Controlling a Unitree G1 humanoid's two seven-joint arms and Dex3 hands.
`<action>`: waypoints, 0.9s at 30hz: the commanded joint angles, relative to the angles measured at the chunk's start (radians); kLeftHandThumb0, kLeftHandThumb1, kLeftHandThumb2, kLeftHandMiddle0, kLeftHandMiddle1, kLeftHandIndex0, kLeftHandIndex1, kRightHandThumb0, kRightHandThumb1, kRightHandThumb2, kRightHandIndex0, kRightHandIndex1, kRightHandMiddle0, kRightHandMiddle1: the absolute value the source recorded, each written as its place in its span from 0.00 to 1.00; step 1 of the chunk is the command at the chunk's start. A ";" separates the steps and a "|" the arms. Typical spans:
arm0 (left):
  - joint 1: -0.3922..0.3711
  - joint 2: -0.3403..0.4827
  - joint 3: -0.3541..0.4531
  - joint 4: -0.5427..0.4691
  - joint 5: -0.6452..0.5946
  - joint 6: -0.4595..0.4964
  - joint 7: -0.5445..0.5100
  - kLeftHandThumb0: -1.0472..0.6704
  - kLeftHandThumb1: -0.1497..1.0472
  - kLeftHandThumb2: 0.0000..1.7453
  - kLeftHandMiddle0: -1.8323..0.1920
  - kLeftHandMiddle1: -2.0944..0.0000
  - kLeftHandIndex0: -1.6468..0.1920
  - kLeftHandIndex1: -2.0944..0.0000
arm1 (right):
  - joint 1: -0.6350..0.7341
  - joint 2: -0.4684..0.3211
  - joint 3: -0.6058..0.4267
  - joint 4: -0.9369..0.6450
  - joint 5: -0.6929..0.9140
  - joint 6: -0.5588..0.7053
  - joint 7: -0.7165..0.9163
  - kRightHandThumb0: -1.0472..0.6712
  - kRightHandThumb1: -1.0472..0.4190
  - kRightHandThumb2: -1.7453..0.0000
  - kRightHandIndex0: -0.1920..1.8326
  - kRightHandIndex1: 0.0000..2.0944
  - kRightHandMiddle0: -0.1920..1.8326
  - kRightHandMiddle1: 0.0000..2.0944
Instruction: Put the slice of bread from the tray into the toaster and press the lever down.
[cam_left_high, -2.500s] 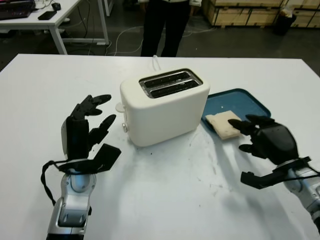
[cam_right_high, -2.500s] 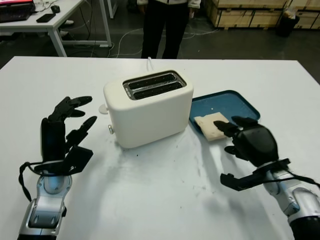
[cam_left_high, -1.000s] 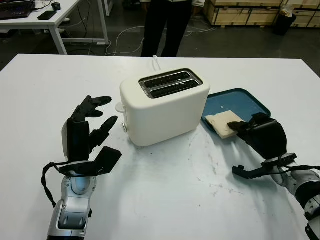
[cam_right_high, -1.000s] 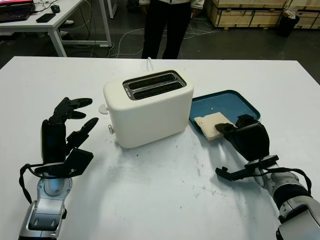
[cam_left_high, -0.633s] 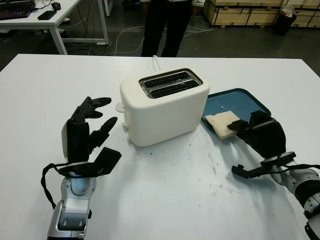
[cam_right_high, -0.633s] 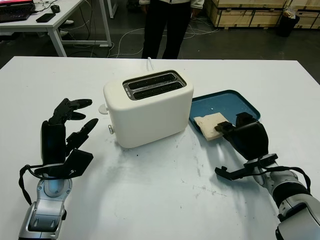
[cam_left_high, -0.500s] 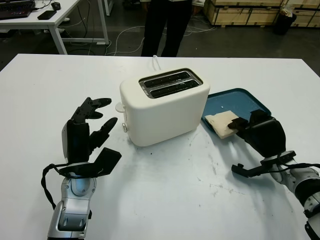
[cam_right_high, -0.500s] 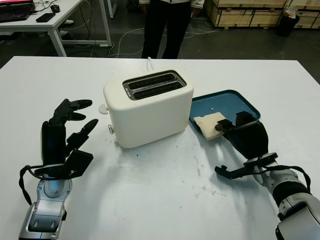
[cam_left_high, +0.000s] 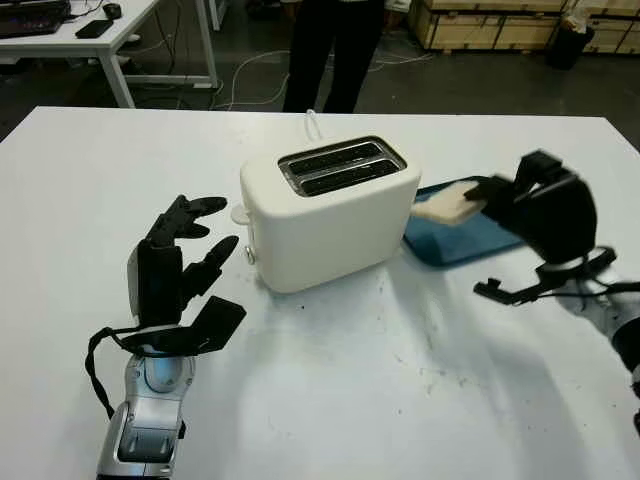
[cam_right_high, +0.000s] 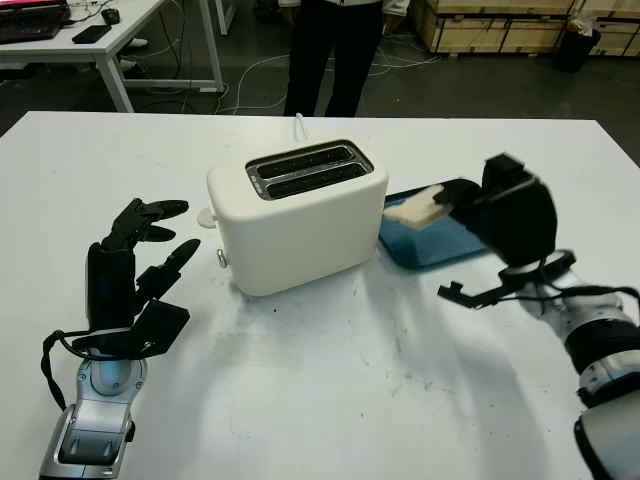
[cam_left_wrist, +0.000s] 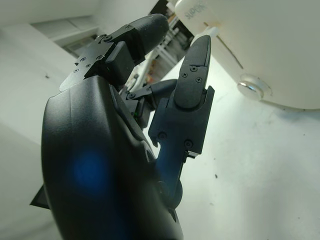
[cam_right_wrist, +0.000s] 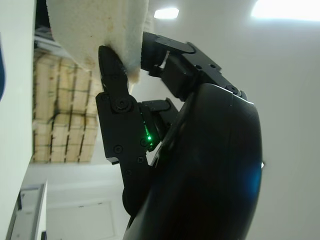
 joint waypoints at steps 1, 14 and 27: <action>0.001 0.000 -0.001 0.003 -0.004 -0.011 0.000 0.39 0.89 0.04 0.71 0.39 0.64 0.63 | -0.009 -0.027 -0.027 -0.041 0.050 -0.032 0.094 0.40 0.09 0.91 0.42 0.83 0.35 0.80; -0.011 0.009 0.003 0.010 -0.004 -0.008 -0.006 0.39 0.89 0.04 0.71 0.39 0.64 0.63 | -0.104 -0.115 -0.242 -0.128 0.414 -0.122 0.833 0.41 0.09 0.87 0.39 0.81 0.44 0.57; -0.041 0.010 -0.008 0.033 0.003 -0.004 -0.007 0.39 0.89 0.03 0.71 0.38 0.64 0.62 | -0.391 -0.114 -0.371 -0.198 0.662 0.052 1.390 0.33 0.09 0.88 0.43 0.83 0.42 0.71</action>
